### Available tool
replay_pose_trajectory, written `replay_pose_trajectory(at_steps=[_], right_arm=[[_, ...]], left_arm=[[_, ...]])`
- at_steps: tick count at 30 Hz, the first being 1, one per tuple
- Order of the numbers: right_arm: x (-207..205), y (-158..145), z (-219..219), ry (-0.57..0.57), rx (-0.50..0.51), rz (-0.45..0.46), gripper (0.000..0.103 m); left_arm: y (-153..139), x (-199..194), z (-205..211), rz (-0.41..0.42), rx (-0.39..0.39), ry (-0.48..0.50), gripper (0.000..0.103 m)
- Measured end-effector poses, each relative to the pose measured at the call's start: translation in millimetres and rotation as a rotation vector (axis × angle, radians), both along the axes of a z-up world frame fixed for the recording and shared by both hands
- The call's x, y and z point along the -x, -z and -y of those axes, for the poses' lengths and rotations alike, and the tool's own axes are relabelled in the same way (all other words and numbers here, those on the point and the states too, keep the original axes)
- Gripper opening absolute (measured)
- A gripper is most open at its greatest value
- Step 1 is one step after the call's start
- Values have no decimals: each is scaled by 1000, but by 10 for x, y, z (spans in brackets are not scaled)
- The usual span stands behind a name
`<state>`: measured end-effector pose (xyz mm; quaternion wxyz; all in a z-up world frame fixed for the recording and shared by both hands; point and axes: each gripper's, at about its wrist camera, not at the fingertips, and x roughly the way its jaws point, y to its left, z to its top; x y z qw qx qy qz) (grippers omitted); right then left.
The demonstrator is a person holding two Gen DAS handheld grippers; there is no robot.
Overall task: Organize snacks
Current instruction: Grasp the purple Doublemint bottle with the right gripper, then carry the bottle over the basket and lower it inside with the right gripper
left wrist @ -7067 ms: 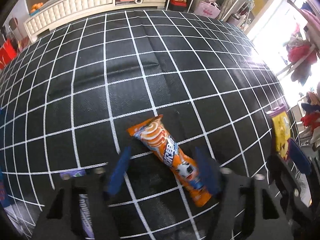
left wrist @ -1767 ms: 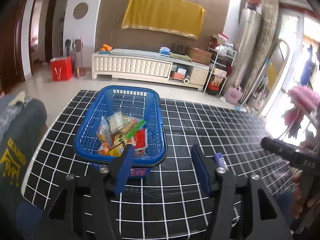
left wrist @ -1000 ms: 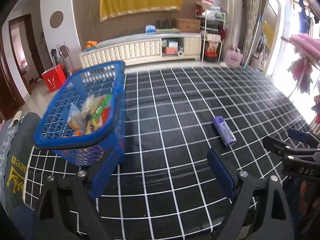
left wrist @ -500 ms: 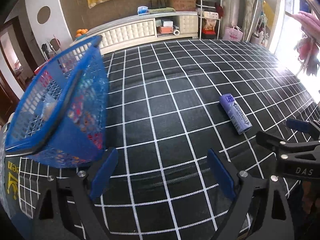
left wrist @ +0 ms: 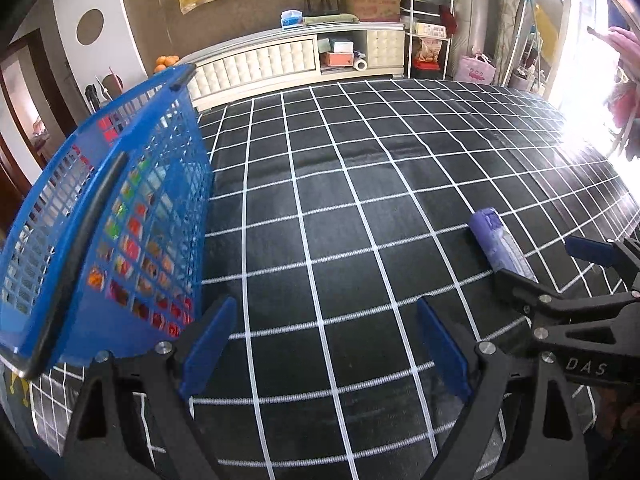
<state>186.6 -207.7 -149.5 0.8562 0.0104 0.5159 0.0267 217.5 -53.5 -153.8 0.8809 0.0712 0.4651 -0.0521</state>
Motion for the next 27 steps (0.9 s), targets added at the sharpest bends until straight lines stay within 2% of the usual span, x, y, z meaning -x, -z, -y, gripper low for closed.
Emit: replay_pose_trajectory(at_steps=[5,6,7,9,10,11,18,22,27], right_arm=[[-68,87,-20,-26,-22,-24,69],[-71,95,-21,-28,-23,-23,66],[-67,108,-22,-34,-26,-23,58],[-69,117,-26,-42,-20,-19,52],[-62,115,-23,-45,-14,-16,46],[-69,98,-15,-50,-15,-13,35],[50,28,-22,-74,-36,1,34],[188,-243,-72,-86,-33,48,34],[420,-648,-196,-110,-25,112,34]], left_arm=[[59,-85,4,-13,12,-7,89],[71,-90,7,-16,12,-10,89],[76,-91,11,-16,11,-11,89],[90,-89,12,-20,12,-11,89],[94,-90,11,-21,12,-13,89],[91,-98,9,-21,12,-11,89],[-5,5,-7,-1,15,-19,89],[-158,141,-45,27,22,-21,89],[-509,339,-191,79,88,-29,89]])
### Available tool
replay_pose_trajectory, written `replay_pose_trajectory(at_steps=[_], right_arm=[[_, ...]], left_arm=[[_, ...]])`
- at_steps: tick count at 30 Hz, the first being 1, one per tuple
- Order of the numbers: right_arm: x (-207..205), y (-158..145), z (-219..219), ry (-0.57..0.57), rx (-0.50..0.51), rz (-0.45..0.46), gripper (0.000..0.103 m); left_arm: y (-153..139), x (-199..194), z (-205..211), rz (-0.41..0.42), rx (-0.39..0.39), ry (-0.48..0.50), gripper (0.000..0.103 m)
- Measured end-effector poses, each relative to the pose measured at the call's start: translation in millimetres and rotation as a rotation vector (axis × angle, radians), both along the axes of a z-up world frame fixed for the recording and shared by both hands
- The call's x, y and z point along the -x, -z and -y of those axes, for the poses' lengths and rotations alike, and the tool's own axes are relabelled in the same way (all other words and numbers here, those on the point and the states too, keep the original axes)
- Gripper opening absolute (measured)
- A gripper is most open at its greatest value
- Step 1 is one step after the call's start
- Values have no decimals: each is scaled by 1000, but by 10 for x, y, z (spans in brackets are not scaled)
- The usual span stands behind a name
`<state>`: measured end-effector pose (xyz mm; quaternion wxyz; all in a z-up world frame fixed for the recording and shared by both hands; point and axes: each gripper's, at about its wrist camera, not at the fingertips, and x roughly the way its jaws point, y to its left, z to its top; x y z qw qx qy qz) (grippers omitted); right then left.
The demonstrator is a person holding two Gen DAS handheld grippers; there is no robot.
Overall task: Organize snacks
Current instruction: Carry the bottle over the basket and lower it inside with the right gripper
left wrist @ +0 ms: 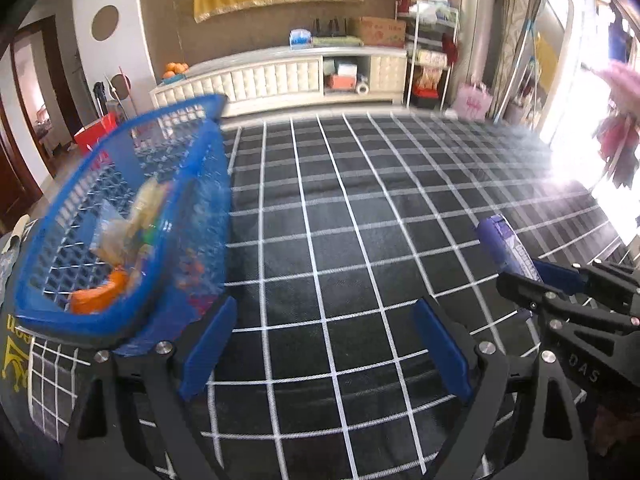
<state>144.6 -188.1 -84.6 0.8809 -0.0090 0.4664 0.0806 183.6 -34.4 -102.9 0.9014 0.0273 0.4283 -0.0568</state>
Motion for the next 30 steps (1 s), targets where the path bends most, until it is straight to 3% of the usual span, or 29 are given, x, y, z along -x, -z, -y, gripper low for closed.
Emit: replay_pose_trajectory(at_steps=[4,13,17,22,30], right_arm=[[213,-378,-139,-13,1,69,34],[469,-927,-514,-74,-15,174,34],[489,-1062,-701,-116,-36,216,34],[470,-1206,-989,-184,-55,249,34],[375,-1349,-1444,-285,-60,269,35]], left_arm=[[-335,200,-162,68,22,-13,89],[-892,702,-544,203,38,-28,89],[-1069,817,-730,244,9,-49,89],[-1261,937,-1098,263,39,-77,89],[-1448,984,-1593,297,19,-160,89]])
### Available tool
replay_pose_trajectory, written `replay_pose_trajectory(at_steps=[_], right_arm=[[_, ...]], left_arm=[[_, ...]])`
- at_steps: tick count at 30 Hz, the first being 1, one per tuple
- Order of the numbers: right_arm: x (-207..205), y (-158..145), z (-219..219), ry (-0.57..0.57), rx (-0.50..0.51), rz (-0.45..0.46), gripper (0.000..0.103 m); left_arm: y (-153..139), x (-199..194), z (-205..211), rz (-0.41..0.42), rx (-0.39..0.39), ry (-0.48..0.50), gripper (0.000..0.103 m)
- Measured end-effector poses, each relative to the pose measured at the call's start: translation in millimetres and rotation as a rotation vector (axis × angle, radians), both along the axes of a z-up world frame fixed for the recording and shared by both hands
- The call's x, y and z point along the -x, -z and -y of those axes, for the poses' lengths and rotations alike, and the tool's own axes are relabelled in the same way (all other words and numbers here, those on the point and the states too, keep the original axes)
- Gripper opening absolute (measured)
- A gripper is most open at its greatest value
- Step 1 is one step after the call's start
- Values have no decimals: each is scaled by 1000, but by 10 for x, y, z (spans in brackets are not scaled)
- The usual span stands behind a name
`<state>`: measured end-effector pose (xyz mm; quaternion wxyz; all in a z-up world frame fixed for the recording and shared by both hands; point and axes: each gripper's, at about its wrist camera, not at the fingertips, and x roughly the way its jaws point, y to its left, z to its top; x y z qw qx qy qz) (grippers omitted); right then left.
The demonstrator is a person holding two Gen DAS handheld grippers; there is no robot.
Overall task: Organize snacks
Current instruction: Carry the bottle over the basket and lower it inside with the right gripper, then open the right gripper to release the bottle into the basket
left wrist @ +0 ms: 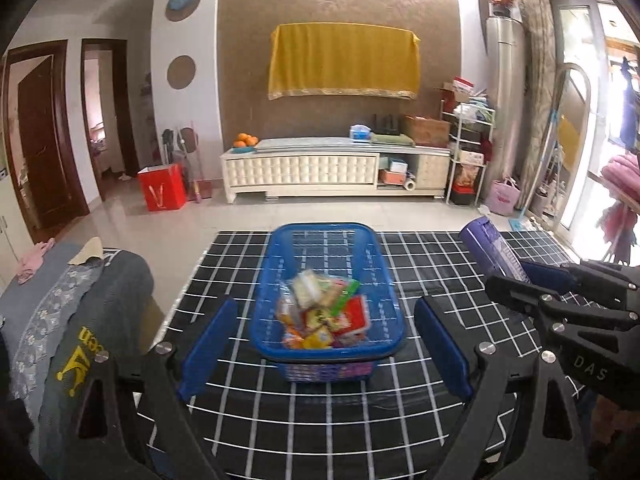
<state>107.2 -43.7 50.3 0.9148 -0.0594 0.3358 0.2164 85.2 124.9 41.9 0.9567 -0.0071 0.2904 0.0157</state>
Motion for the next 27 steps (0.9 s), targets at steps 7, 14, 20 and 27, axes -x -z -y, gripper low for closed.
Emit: replay_pose_trajectory(at_steps=[7,14,20,27], right_arm=[[-217,34,-335,-57,26,-14,34],[-604,266,-541,-64,52,-80,35],[-889,525,-703,-54,82,-142,35],[-1250,879,-953,-49,147,-239,35]], left_arm=[[0,-174,-401,-25,29,-31,89],[203,-545,-734,-72,45,-51,89],[481,-847,-1006,-121,77,-65,102],[669,-1081,-1238,-132,135,-74,103]])
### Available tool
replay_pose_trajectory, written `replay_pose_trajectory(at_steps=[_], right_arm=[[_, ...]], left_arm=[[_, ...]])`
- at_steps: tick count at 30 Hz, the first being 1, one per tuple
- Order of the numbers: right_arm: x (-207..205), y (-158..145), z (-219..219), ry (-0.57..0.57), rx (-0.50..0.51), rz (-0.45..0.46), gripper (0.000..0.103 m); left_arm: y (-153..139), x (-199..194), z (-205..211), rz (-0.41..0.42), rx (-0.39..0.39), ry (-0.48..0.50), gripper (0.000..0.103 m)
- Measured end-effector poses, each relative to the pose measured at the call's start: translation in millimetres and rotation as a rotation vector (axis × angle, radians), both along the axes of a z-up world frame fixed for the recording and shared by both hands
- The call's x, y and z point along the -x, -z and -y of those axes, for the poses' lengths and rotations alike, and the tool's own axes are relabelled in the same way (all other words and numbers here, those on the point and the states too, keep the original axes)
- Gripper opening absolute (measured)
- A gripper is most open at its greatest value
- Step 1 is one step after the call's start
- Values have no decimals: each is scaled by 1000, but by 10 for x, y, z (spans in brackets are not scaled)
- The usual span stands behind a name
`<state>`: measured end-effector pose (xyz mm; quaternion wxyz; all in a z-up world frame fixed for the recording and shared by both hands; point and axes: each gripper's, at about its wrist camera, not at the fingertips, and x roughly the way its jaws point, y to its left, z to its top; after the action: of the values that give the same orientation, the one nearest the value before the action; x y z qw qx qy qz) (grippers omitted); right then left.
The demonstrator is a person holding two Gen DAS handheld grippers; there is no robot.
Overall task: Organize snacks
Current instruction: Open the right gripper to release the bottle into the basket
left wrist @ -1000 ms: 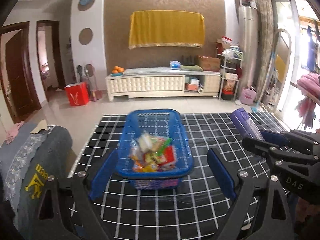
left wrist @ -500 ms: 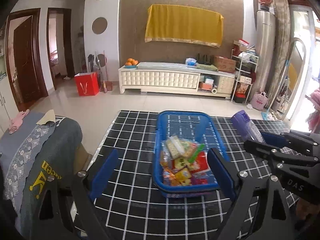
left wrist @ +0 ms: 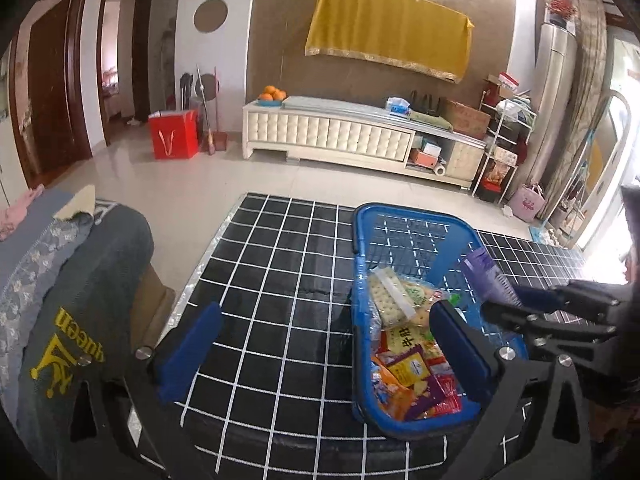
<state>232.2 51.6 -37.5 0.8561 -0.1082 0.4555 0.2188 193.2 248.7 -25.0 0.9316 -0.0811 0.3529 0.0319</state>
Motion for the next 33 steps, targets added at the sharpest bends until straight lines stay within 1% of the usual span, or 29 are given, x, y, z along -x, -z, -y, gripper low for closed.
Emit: replay_pose_trajectory(at_steps=[4,7,10,13,16,18,20,22,30,33], right_arm=[[-142,178,-106,24,44,-34,35],[-206,267,-180,25,84,-53,35],[-334,358,-176,51,116,-93,35],[-398,389,-159,72,148,-91,35],[-420,422,-125,75,150,-114,35],[-434,427,-121,81,166,-121,44],[-406,384,-74,95,167,-99,65],[-357,330,-43,103,158,-72,72],[-112,46,65,100,125,-28,74],[-15,-85,131,98,110,-4,74]], left_arm=[[95,-125,-93,-16,11,-3,103],[151,-196,-107,-33,34,18,103],[184,-255,-75,-38,18,24,103],[225,-280,-32,-49,13,34,103],[278,-325,5,-71,6,45,103],[297,-329,29,-78,-5,46,103],[294,-328,43,-81,-4,43,103],[283,-310,60,-84,3,43,103],[144,-145,188,-75,-10,46,103],[58,-59,245,-64,-1,43,103]])
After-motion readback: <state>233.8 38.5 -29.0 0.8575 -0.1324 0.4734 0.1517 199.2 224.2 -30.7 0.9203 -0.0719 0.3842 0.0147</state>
